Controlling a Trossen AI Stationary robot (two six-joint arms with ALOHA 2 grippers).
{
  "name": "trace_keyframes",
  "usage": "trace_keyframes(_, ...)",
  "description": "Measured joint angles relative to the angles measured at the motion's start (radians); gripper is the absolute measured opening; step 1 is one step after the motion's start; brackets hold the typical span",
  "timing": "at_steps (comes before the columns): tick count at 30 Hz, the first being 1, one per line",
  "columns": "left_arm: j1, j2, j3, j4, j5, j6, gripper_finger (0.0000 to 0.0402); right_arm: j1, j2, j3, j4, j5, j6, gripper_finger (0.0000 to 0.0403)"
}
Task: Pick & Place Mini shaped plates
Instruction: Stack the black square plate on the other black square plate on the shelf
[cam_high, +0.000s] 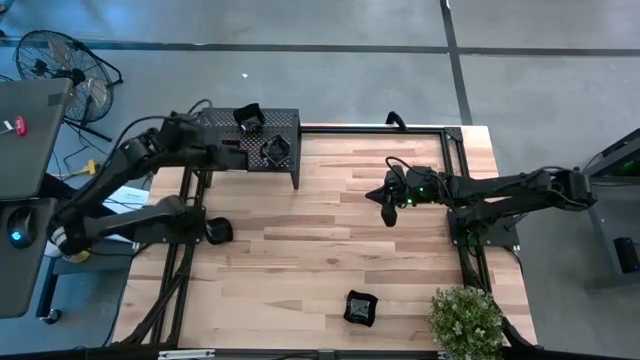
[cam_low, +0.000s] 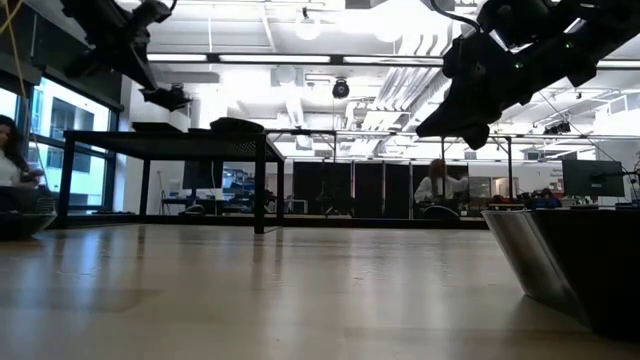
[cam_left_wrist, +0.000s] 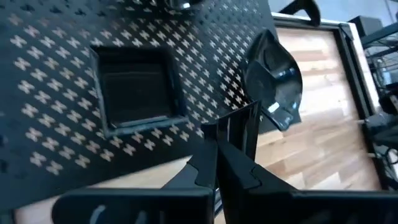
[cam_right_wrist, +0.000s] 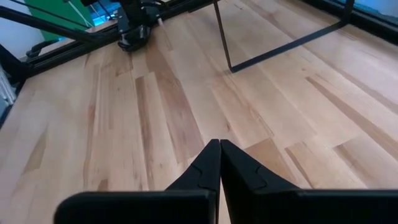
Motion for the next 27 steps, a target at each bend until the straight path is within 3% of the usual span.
trace_keyframes(7, 0.299, 0.015, 0.000, 0.016, 0.167, 0.186, 0.0000, 0.000, 0.000, 0.000, 0.000, -0.017, 0.028, 0.0001)
trace_keyframes(13, 0.479, 0.053, 0.000, 0.021, 0.326, 0.314, 0.0000, 0.001, 0.000, 0.000, 0.000, -0.017, 0.046, 0.0004)
trace_keyframes(19, 0.565, 0.130, 0.000, 0.021, 0.421, 0.414, 0.0000, 0.001, 0.000, 0.000, 0.000, -0.016, 0.049, 0.0004)
trace_keyframes(27, 0.593, 0.187, 0.000, 0.000, 0.432, 0.473, 0.0001, 0.001, 0.000, 0.000, 0.000, -0.015, 0.072, 0.0006)
